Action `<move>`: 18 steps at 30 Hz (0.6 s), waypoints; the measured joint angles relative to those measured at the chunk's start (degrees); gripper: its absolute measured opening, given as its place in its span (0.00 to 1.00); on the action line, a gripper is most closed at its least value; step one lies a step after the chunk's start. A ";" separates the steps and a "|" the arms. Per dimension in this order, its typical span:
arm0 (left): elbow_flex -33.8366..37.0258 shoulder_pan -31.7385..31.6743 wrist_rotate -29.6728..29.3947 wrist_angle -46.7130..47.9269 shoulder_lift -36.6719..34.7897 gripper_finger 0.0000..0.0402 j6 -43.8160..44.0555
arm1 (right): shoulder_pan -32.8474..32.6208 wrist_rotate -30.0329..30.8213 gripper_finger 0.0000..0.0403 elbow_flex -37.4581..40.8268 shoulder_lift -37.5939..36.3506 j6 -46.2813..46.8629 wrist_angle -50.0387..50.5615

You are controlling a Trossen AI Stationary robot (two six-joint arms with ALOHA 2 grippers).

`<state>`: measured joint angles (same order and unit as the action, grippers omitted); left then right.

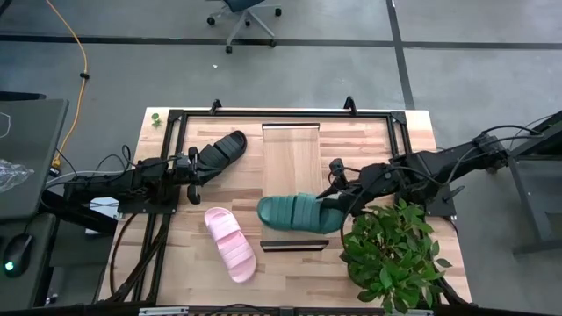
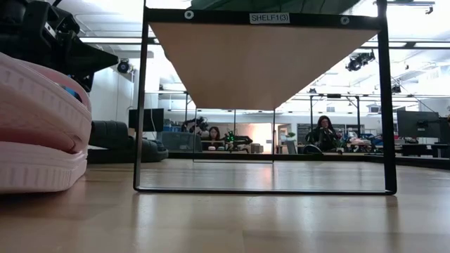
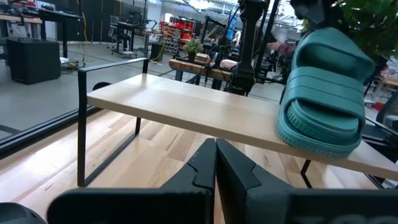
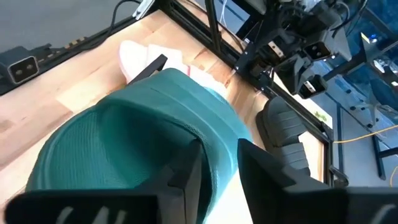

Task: Pick and place slippers onto the shelf
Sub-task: Put the green pair of slippers on the shelf, then put the pink pair of slippers on the shelf

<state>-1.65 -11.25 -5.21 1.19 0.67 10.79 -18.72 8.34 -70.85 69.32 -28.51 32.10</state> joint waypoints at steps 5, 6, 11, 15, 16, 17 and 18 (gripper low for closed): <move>-0.01 0.00 0.00 0.01 0.02 0.00 0.00 | -0.02 -0.22 0.30 -0.39 -0.04 1.32 1.94; 0.00 0.02 0.00 0.02 0.02 0.00 0.00 | -0.02 -0.40 0.31 -0.39 -0.04 1.98 2.37; -0.02 0.00 0.01 0.01 0.02 0.00 0.00 | 0.35 0.25 0.31 -0.37 -0.20 3.02 2.42; 0.00 0.00 0.02 0.02 0.02 0.00 0.00 | 0.99 1.04 0.31 -0.68 -0.52 3.05 0.53; 0.00 0.02 0.02 0.00 0.02 0.00 0.00 | 1.16 0.93 0.31 -0.93 -0.48 3.22 0.81; 0.00 0.02 0.00 0.00 0.02 0.00 0.00 | 1.38 0.89 0.31 -1.28 -0.44 3.44 0.81; -0.02 0.02 0.02 0.03 0.02 0.00 -0.02 | 1.72 0.91 0.31 -1.55 -0.44 3.61 0.50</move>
<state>-1.67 -11.23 -5.19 1.22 0.69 10.77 -17.00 9.26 -72.40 68.88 -24.90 32.61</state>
